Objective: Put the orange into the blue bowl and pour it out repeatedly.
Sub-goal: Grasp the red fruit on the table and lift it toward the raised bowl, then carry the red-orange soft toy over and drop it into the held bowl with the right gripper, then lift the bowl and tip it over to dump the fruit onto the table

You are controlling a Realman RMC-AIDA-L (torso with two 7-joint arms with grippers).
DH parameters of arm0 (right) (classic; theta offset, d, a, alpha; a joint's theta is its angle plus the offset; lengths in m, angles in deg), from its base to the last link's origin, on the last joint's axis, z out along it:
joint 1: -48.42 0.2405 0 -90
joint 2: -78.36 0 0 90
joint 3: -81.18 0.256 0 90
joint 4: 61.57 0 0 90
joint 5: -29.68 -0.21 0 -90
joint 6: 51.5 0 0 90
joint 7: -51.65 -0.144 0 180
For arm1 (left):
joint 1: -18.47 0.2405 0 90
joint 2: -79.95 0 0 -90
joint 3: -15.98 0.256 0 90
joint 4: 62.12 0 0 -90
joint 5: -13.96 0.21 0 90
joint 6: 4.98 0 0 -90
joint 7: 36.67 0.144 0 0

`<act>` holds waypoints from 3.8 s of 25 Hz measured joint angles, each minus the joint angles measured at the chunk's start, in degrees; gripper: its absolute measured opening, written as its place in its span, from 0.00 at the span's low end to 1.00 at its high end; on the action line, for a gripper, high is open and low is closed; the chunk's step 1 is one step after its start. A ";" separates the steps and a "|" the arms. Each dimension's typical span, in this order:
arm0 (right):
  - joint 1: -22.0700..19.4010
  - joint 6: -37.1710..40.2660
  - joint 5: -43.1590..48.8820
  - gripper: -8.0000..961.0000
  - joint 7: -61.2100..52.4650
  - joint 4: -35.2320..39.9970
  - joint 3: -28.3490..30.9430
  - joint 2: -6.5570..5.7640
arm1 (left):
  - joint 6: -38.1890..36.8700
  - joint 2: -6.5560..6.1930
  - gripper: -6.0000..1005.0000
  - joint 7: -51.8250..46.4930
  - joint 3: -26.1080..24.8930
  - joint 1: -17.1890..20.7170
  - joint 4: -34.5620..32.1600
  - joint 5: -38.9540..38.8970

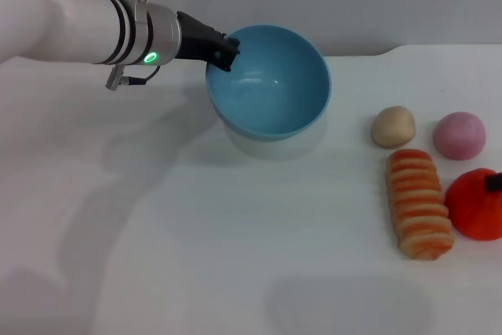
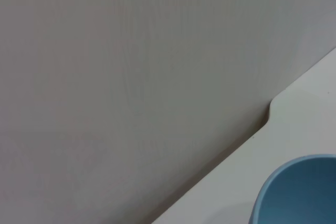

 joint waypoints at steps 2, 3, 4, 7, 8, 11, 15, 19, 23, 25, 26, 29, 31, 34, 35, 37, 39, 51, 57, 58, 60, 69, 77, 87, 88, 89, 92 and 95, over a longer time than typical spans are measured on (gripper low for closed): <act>0.01 -0.72 0.08 0.63 0.22 -1.86 -0.09 0.01 | 0.00 0.00 0.01 0.07 0.11 -0.01 0.07 0.00; 0.19 -1.54 0.11 0.63 0.36 -3.24 -0.41 0.00 | 0.06 0.00 0.01 0.09 0.24 0.01 0.16 -0.01; 0.40 -2.29 0.17 0.63 0.39 -4.30 -0.83 -0.01 | 0.09 0.01 0.01 0.10 0.32 0.02 0.22 -0.01; 0.79 -4.19 0.29 0.63 0.42 -5.67 -2.25 -0.16 | 0.15 0.11 0.01 0.11 0.48 -0.04 0.55 -0.01; 0.87 -4.36 0.32 0.63 0.43 -5.66 -2.67 -0.16 | 0.16 0.13 0.01 0.12 0.49 -0.04 0.56 -0.01; 1.03 -4.42 0.43 0.60 0.45 -5.59 -3.09 -0.18 | 0.17 0.20 0.01 0.11 0.51 0.06 0.55 -0.01; 1.25 -4.21 0.55 0.56 0.68 -5.71 -3.13 -0.45 | 0.38 0.24 0.01 0.10 0.53 0.25 0.56 -0.01; 1.06 -4.17 0.59 0.41 1.83 -5.57 -3.13 -0.48 | 0.75 0.26 0.01 0.10 0.53 0.29 0.61 -0.01; 1.04 -4.00 0.61 0.25 3.03 -5.67 -3.13 -0.45 | 1.15 0.27 0.01 0.11 0.53 0.33 0.69 -0.01; 0.92 -3.98 0.47 0.20 3.81 -5.45 -3.08 -0.28 | 1.31 0.27 0.01 0.12 0.53 0.40 0.79 -0.03; 0.85 -3.88 0.13 0.17 4.03 -5.04 -2.95 -0.19 | 1.33 0.27 0.01 0.13 0.53 0.41 0.81 -0.06; 0.49 -3.29 -3.19 0.12 4.39 -2.58 -2.54 -0.08 | 1.34 0.27 0.01 0.14 0.55 0.44 0.82 -0.20; 0.20 -2.36 -7.08 0.10 4.47 0.24 -2.69 0.00 | 1.33 0.27 0.01 0.14 0.75 0.46 0.82 -0.23; 0.56 0.02 -12.42 0.08 4.92 4.90 -3.84 0.16 | 1.57 0.33 0.01 0.09 1.20 0.23 0.82 -0.35; 1.11 0.97 -14.05 0.07 4.96 6.40 -4.30 0.18 | 1.59 0.39 0.01 -0.02 1.49 0.01 0.82 -0.46; 2.67 2.48 -17.17 0.06 4.82 9.17 -5.18 0.18 | 1.49 0.45 0.01 -0.21 2.39 -0.38 0.81 -0.56; 4.11 3.48 -20.67 0.05 4.56 11.51 -6.45 0.17 | 1.04 0.53 0.01 -0.38 3.73 -0.85 0.80 -0.67; 10.32 -2.19 -23.14 0.08 4.49 4.77 -18.54 0.21 | 1.39 0.70 0.01 -2.54 8.73 -1.49 0.52 -1.44; 11.98 -3.95 -22.95 0.12 4.48 0.59 -20.97 0.20 | 1.31 0.65 0.01 -2.57 8.90 -1.38 0.45 -1.51; 12.02 -4.28 -22.95 0.13 4.48 0.41 -21.16 0.20 | 1.33 0.64 0.01 -2.57 8.91 -1.36 0.44 -1.51; 12.03 -4.62 -22.95 0.14 4.47 0.31 -21.48 0.20 | 1.42 0.67 0.01 -2.58 9.12 -1.31 0.44 -1.51; 9.87 -5.61 -25.11 0.28 4.42 2.29 -18.78 0.20 | 1.81 0.64 0.00 -2.44 9.41 -0.99 0.41 -1.50; 0.08 -12.55 -26.95 0.55 7.81 3.29 -10.13 0.40 | 6.02 0.24 0.01 0.50 11.39 1.53 -7.29 5.03; -6.12 -12.51 -33.17 0.55 12.30 -1.19 -2.40 0.50 | 16.52 0.53 0.01 0.85 23.60 8.84 -21.06 29.35; -6.64 -12.49 -34.35 0.55 13.05 -1.81 -1.97 0.42 | 17.34 0.47 0.01 2.27 25.08 9.35 -21.78 30.24; -7.07 -12.49 -35.43 0.55 13.74 -2.17 -1.78 0.38 | 18.03 0.45 0.01 4.38 26.50 9.87 -22.35 30.57; -7.96 -12.74 -37.09 0.55 15.08 -2.75 -1.57 0.43 | 21.49 0.59 0.01 13.13 29.87 11.95 -23.44 30.64; -8.07 -12.93 -37.26 0.55 15.41 -3.73 -1.29 0.43 | 27.75 0.66 0.01 21.65 32.93 14.94 -24.23 30.66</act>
